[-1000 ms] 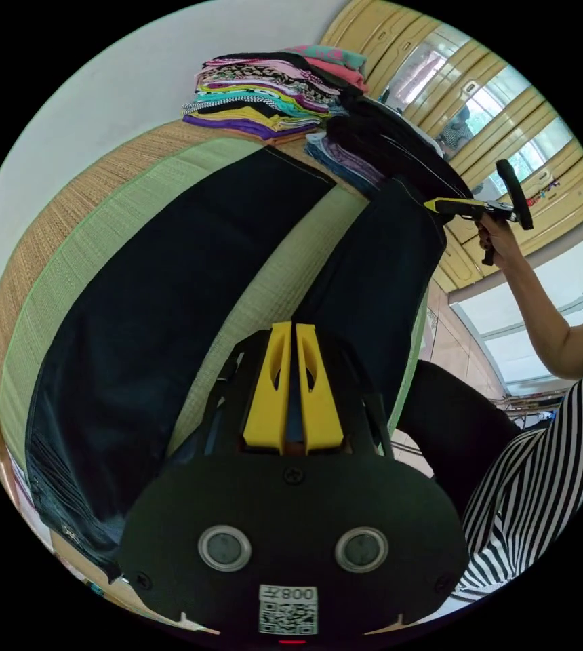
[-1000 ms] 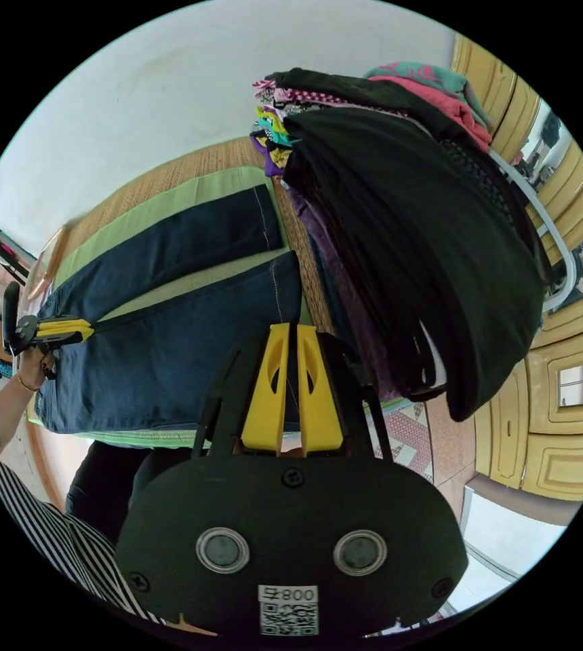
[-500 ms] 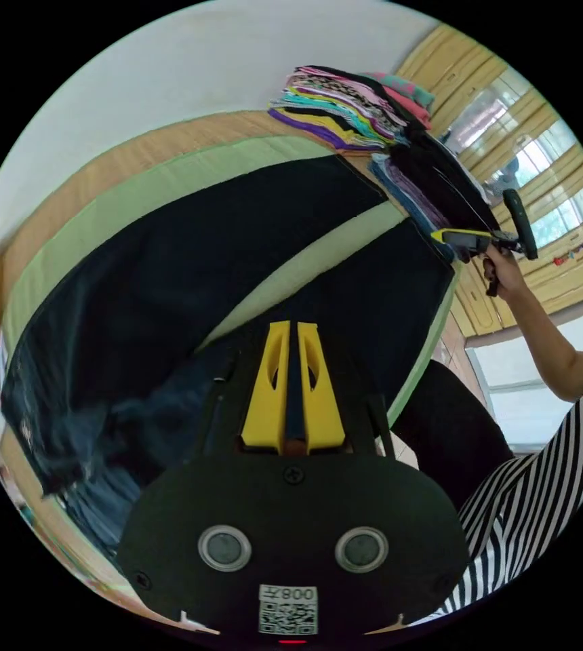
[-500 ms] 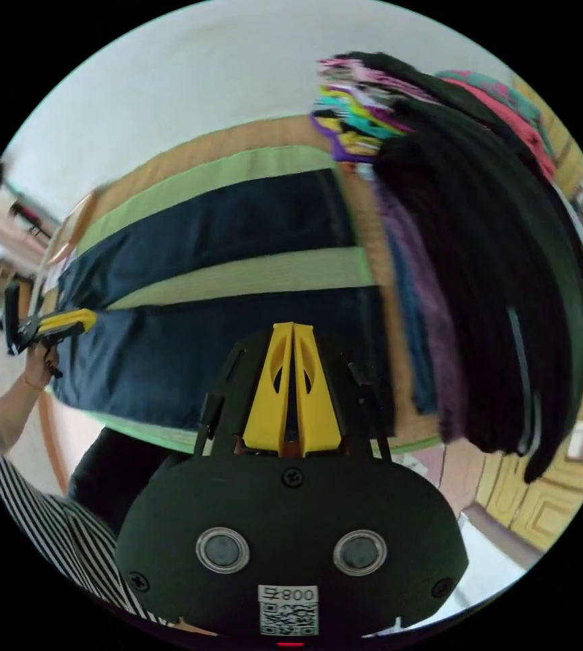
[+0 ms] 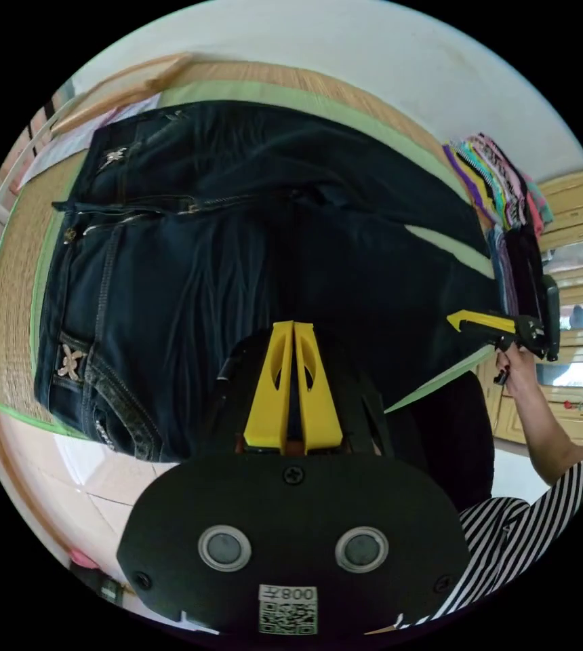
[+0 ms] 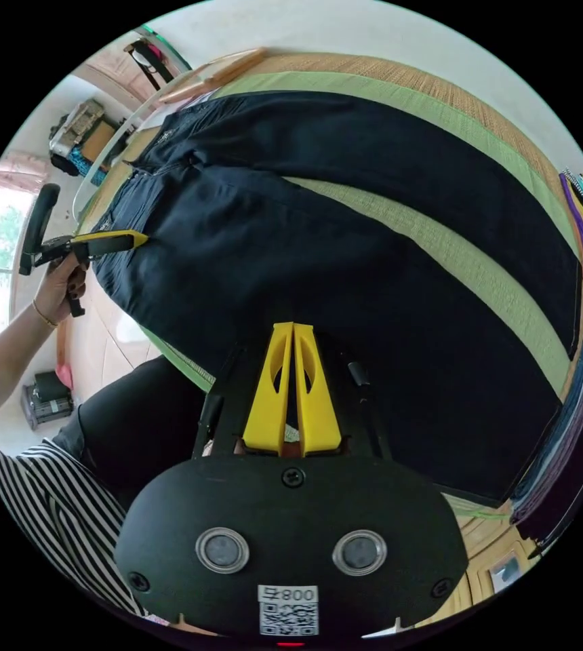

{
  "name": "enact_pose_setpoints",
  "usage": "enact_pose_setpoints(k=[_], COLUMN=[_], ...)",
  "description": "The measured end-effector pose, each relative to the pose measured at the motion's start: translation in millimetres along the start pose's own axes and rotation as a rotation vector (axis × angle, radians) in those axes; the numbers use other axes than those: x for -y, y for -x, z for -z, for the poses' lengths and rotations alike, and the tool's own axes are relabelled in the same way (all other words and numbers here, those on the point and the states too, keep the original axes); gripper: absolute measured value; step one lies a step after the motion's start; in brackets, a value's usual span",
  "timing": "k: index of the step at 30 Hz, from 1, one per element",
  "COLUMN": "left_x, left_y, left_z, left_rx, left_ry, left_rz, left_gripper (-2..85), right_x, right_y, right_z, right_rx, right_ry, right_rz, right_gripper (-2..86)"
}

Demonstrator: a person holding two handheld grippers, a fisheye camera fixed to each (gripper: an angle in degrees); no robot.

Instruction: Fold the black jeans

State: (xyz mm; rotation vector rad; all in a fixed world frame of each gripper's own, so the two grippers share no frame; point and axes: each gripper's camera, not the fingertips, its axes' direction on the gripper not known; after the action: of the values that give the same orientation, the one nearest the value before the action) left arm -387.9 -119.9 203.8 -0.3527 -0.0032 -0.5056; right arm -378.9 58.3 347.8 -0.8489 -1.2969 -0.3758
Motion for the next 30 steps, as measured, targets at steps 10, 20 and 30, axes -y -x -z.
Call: enact_pose_setpoints(k=[10, 20, 30], left_x=[-39.3, -51.1, -81.2], left_y=[181.1, 287.9, 345.6], left_z=[54.9, 37.8, 36.6], left_rx=[0.056, 0.062, 0.031], left_ry=[-0.245, -0.223, -0.268], left_rz=[0.221, 0.245, 0.233], left_gripper=[1.3, 0.3, 0.1], right_x=[114.4, 292.1, 394.8], right_y=[135.6, 337.6, 435.7], right_z=[66.4, 93.3, 83.8], right_rx=[0.048, 0.079, -0.011], right_ry=[-0.073, -0.136, -0.094], right_rz=[0.204, 0.566, 0.609], right_gripper=[3.0, 7.1, 5.1])
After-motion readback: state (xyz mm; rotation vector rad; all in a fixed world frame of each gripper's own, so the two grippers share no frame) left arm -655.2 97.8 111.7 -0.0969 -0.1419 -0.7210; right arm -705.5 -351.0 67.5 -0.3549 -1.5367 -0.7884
